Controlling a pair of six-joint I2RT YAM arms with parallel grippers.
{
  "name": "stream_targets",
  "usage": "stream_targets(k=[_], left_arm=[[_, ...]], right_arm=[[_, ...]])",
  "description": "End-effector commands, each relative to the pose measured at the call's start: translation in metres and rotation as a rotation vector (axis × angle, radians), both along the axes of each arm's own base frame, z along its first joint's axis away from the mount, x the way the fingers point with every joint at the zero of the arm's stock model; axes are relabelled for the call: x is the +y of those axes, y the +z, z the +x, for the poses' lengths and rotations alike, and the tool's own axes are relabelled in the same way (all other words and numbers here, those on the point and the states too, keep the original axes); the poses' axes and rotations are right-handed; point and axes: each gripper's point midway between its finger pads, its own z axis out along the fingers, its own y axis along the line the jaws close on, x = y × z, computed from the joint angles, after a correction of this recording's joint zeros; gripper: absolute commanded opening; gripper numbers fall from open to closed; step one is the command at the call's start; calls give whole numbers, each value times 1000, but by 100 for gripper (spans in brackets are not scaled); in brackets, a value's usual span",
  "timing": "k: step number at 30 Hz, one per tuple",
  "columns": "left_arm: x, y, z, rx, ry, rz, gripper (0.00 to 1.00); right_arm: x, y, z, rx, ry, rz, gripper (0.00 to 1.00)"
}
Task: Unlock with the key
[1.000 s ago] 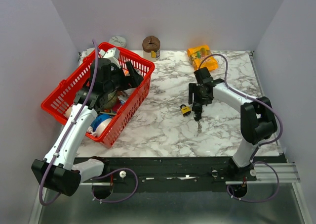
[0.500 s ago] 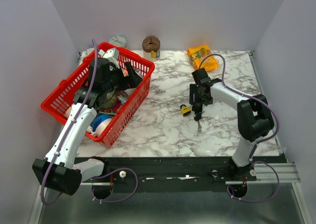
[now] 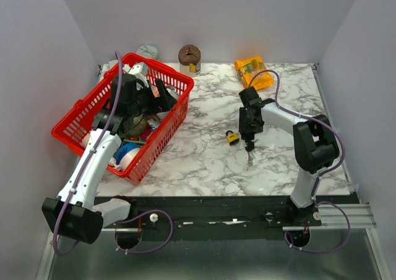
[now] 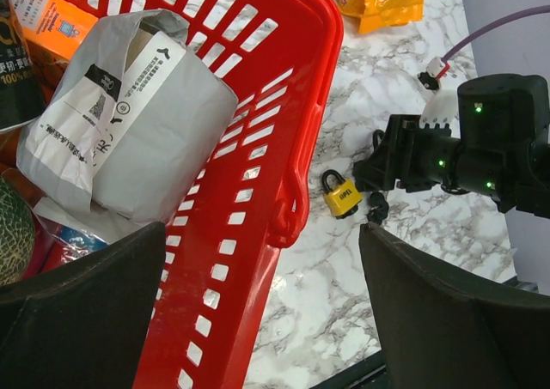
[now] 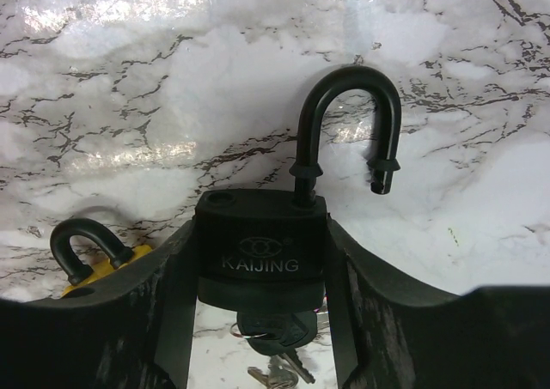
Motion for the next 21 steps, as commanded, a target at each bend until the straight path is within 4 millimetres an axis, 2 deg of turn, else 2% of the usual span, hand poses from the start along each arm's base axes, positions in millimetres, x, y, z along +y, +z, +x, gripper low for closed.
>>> stream_targets(k=[1, 3, 8, 11, 12, 13, 14, 19, 20, 21], left_arm=[[0, -1, 3, 1, -9, -11, 99], [2, -1, 4, 1, -3, -11, 99], [6, 0, 7, -12, 3, 1, 99], [8, 4, 9, -27, 5, 2, 99], [7, 6, 8, -33, 0, -1, 99], [7, 7, 9, -38, -2, -2, 99], [7, 8, 10, -45, -5, 1, 99], [6, 13, 12, -70, -26, 10, 99], [6, 13, 12, -69, -28, 11, 99], [7, 12, 13, -64, -26, 14, 99]], right_arm=[[-9, -10, 3, 23, 18, -29, 36], [-21, -7, 10, 10, 7, -23, 34], [-47, 5, 33, -40, 118, -39, 33], [-64, 12, 51, -61, 167, -59, 32], [-75, 13, 57, -60, 159, -60, 32], [-79, 20, 68, -82, 172, -60, 32], [-84, 12, 71, -61, 185, -64, 32], [-108, 11, 104, -61, 228, -120, 32], [-109, 22, 117, -91, 226, -117, 32], [-113, 14, 122, -77, 222, -115, 33]])
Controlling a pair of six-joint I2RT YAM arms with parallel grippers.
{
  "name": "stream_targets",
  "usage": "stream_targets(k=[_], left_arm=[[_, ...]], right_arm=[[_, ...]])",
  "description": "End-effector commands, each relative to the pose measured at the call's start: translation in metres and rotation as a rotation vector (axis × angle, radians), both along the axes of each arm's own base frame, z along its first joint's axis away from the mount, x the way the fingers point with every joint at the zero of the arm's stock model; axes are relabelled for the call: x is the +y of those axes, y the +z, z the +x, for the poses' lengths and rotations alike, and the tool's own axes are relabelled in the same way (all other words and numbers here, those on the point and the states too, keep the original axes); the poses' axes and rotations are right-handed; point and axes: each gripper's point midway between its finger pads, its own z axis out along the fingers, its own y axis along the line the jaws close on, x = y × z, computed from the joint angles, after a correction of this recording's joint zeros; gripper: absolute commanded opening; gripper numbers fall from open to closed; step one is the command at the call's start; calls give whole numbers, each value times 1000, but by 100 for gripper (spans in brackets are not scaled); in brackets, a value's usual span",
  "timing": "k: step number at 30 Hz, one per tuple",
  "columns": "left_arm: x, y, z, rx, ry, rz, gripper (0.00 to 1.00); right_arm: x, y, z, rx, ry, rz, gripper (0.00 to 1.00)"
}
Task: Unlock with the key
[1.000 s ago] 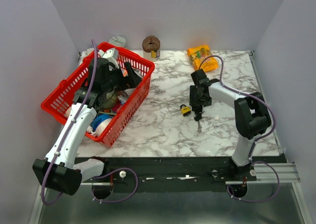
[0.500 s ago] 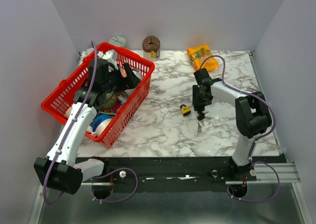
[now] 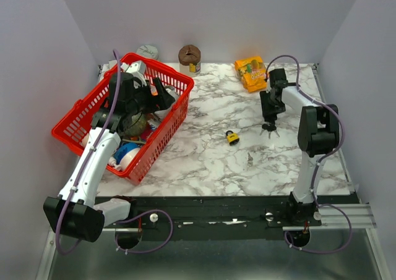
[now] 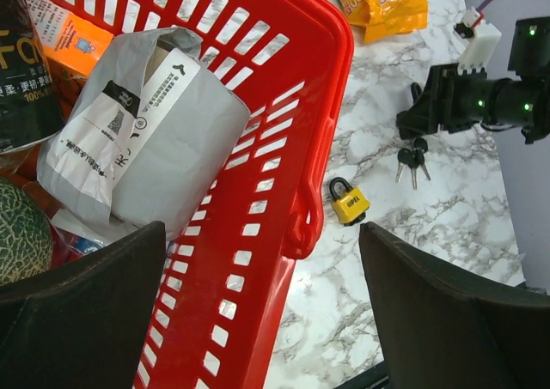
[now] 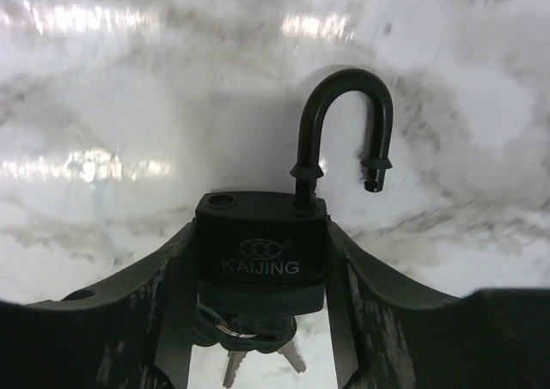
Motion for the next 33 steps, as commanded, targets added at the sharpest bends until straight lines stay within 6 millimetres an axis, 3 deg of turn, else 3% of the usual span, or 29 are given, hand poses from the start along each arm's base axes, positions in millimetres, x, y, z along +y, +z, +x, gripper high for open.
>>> stream_targets(k=[1, 5, 6, 13, 17, 19, 23, 27, 29, 31, 32, 33], left_arm=[[-1, 12, 6, -46, -30, 5, 99], [-2, 13, 9, -42, -28, 1, 99], [-2, 14, 9, -43, -29, 0, 99], [1, 15, 15, -45, -4, 4, 99], [16, 21, 19, -72, 85, 23, 99], [22, 27, 19, -89, 117, 37, 99], [24, 32, 17, -106, 122, 43, 99], [32, 37, 16, -112, 176, 40, 99], [46, 51, 16, -137, 268, 36, 99], [57, 83, 11, -236, 322, 22, 99], [61, 94, 10, -269, 344, 15, 99], [66, 106, 6, -305, 370, 10, 99]], right_arm=[[-8, 10, 41, -48, 84, -23, 33], [-9, 12, 68, -42, 76, -10, 34], [-8, 21, 79, -68, 75, -4, 34], [-4, 5, 80, -31, 39, 25, 41], [-6, 8, 78, -35, 39, 14, 74], [-8, 13, 80, -46, 27, 2, 81], [-6, 26, 84, -74, 22, 18, 91], [-1, 48, 85, -113, 23, 45, 95], [2, 69, 86, -152, 24, 61, 95], [6, 81, 81, -170, 27, 87, 95], [8, 101, 78, -210, 24, 103, 95], [14, 109, 75, -225, 34, 137, 95]])
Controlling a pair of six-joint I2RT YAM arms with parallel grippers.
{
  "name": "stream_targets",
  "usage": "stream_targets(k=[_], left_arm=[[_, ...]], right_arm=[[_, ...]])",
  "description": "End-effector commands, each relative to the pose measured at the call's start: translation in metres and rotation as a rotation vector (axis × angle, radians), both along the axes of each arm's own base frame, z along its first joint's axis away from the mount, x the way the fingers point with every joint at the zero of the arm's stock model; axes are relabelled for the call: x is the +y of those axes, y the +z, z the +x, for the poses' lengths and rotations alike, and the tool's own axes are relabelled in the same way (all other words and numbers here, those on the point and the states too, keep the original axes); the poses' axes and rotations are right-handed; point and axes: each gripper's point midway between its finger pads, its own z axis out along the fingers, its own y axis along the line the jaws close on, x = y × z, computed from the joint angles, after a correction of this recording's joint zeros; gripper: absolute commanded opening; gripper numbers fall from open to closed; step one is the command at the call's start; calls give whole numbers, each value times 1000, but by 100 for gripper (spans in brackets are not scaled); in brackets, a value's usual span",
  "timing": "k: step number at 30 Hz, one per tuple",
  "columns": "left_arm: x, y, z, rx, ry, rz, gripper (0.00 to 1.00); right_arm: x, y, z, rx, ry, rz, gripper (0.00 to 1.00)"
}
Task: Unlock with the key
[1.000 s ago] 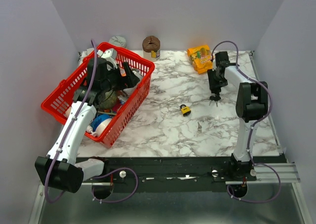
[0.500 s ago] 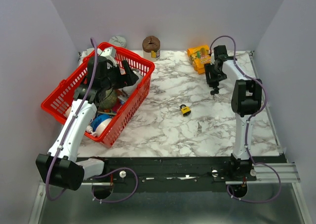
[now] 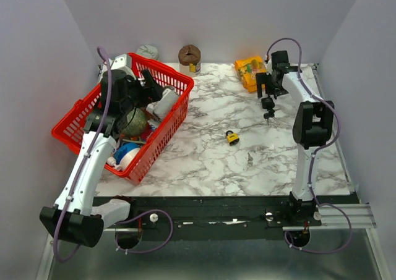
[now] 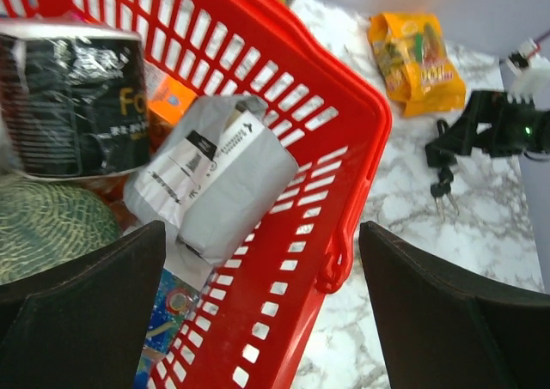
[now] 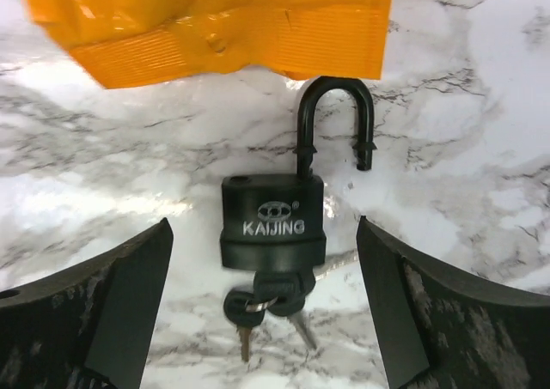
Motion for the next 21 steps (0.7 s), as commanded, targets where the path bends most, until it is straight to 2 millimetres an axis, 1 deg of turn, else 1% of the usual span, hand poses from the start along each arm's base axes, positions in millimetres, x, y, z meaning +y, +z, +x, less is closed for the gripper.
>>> stream_targets(k=[1, 2, 3, 4, 5, 6, 7, 8, 9, 10, 11, 12, 13, 15, 16, 17, 18, 19, 20, 21], left_arm=[[33, 90, -10, -256, 176, -40, 99], [36, 97, -12, -269, 200, -76, 99], [39, 101, -15, -280, 228, -98, 99], [39, 100, -16, -278, 233, -117, 99], [38, 99, -18, -275, 228, -132, 99], [34, 99, -20, -275, 205, -141, 99], [25, 92, -21, -257, 161, -150, 99], [21, 86, -23, -240, 140, -163, 99], [17, 82, -23, -219, 130, -185, 99], [13, 67, -24, -174, 117, -192, 99], [8, 61, -26, -147, 91, -200, 99], [4, 53, -25, -119, 76, -198, 98], [-2, 44, -28, -88, 47, -189, 98], [-11, 31, -28, -44, 21, -152, 98], [-30, 28, -36, -27, -40, -110, 98], [-31, 25, -35, -20, -20, -75, 98], [-45, 16, -35, 7, -49, -49, 98], [-56, 15, -36, 19, -73, -45, 98], [-75, 12, -42, 41, -111, -72, 98], [-90, 4, -42, 73, -143, -98, 98]], right_arm=[[16, 67, -16, -107, 12, 109, 95], [21, 90, -20, -162, 13, 139, 95], [28, 94, -26, -171, 39, 170, 95], [37, 96, -35, -173, 39, 195, 95], [44, 85, -47, -158, 48, 207, 95], [50, 97, -58, -184, 68, 220, 95], [64, 94, -67, -178, 98, 223, 95], [72, 92, -74, -175, 108, 229, 95], [78, 84, -92, -148, 122, 237, 95], [92, 80, -102, -130, 149, 247, 94], [99, 75, -110, -120, 155, 263, 94], [105, 62, -124, -81, 164, 274, 93], [116, 60, -135, -69, 186, 282, 92], [128, 53, -149, -47, 198, 301, 90], [136, 40, -166, -18, 219, 300, 90], [142, 38, -167, -29, 228, 309, 90], [144, 32, -172, -19, 229, 305, 90], [147, 25, -179, -1, 232, 302, 90], [149, 20, -181, 10, 222, 305, 90], [151, 17, -182, 12, 221, 304, 90]])
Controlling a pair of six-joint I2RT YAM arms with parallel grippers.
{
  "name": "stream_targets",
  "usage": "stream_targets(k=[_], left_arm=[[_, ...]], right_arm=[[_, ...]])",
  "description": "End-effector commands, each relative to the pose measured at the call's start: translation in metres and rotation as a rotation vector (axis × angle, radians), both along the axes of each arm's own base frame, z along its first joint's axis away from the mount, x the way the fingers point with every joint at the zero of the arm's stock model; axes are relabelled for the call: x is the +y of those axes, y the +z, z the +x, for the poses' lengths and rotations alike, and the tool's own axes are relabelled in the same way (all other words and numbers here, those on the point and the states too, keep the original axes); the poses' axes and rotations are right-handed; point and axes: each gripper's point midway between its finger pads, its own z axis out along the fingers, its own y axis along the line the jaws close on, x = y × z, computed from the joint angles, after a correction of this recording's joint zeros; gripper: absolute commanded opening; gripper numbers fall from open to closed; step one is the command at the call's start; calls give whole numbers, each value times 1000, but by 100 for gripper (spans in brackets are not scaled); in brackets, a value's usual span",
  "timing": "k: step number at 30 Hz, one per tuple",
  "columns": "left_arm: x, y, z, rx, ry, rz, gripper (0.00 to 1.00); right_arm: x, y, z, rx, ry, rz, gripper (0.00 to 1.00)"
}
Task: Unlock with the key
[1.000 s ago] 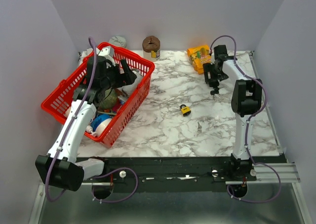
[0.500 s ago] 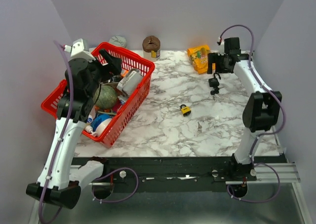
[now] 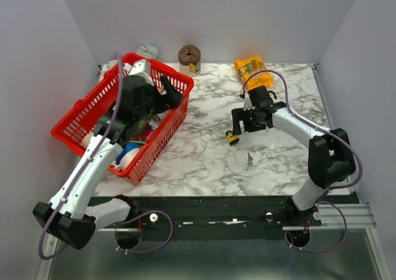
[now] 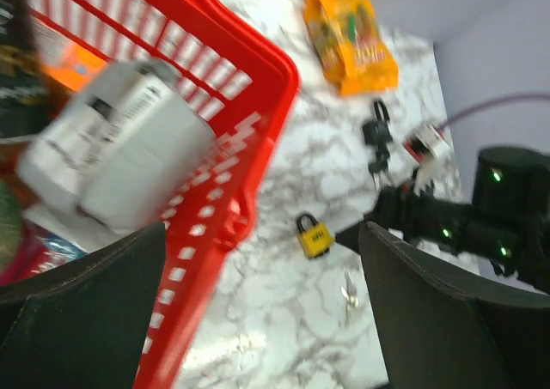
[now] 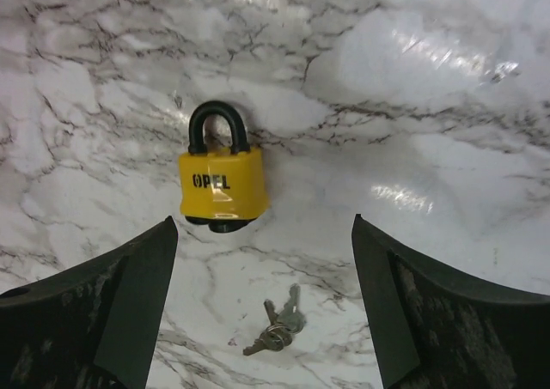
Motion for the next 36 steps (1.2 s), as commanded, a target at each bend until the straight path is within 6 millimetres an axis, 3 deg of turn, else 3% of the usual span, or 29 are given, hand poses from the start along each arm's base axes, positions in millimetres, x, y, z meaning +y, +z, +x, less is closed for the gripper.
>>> stream_targets(k=[1, 3, 6, 10, 15, 18, 23, 30, 36], left_arm=[[-51, -16, -11, 72, -109, -24, 98], [-74, -24, -15, 109, -151, -67, 98], [-90, -24, -18, 108, -194, -59, 98], [-89, -14, -16, 88, -200, -29, 98], [-92, -18, -17, 99, -218, -19, 98], [-93, -20, -16, 103, -223, -10, 98], [-100, -29, -20, 130, -264, -6, 98], [-105, -39, -28, 158, -295, 4, 98], [-103, -43, -31, 171, -298, 17, 98]], right_arm=[[17, 6, 3, -54, -16, 61, 90], [22, 1, 4, -56, -1, 58, 90], [28, -7, 7, -54, 18, 35, 90], [20, -11, 4, -28, -54, -1, 88], [7, -9, -16, -4, -90, -20, 83], [-6, -7, -37, 13, -130, -36, 80], [-20, -20, -78, 102, -199, -34, 75], [-20, -36, -100, 179, -229, -13, 62], [-15, -47, -108, 214, -245, -6, 59]])
